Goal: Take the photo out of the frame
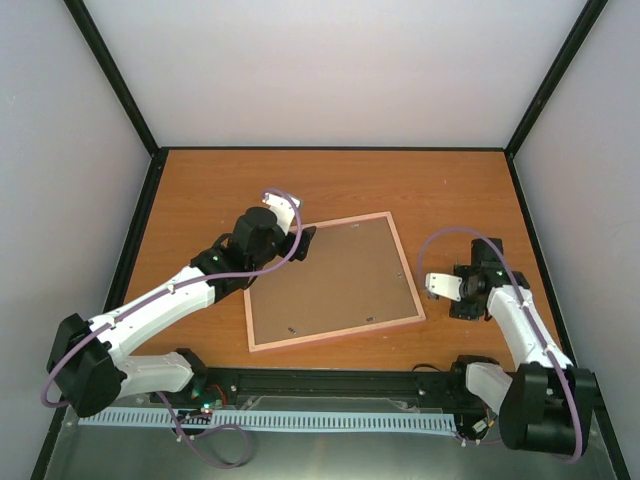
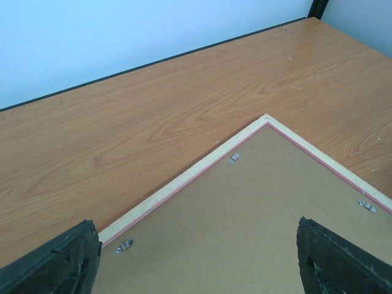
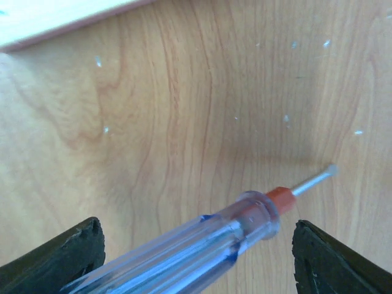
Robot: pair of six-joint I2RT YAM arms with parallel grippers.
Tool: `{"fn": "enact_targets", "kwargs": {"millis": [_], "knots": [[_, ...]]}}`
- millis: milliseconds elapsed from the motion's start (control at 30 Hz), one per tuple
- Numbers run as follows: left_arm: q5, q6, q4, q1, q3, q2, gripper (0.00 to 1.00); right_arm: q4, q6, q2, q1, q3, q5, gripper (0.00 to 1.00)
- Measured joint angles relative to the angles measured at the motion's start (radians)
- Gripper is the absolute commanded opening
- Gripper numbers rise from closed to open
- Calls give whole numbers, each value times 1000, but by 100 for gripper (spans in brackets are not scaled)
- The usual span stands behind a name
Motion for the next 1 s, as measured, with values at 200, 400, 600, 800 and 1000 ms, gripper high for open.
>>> {"fn": "enact_targets", "kwargs": {"millis": [200, 400, 600, 800, 1000], "knots": [[43, 14, 5, 0, -2, 0, 87, -248, 90, -82, 0, 172, -93, 80], [162, 41, 22, 0, -6, 34, 79, -297, 376, -37, 0, 373, -345, 72], [251, 58, 18, -25, -6, 129, 75, -251, 614, 46, 0, 431, -524, 62], [273, 74, 6, -67, -6, 188, 62, -166, 684, 69, 0, 387, -435, 58], [376, 138, -9, -84, 0, 227, 55, -155, 584, 113, 0, 338, -335, 49]]}}
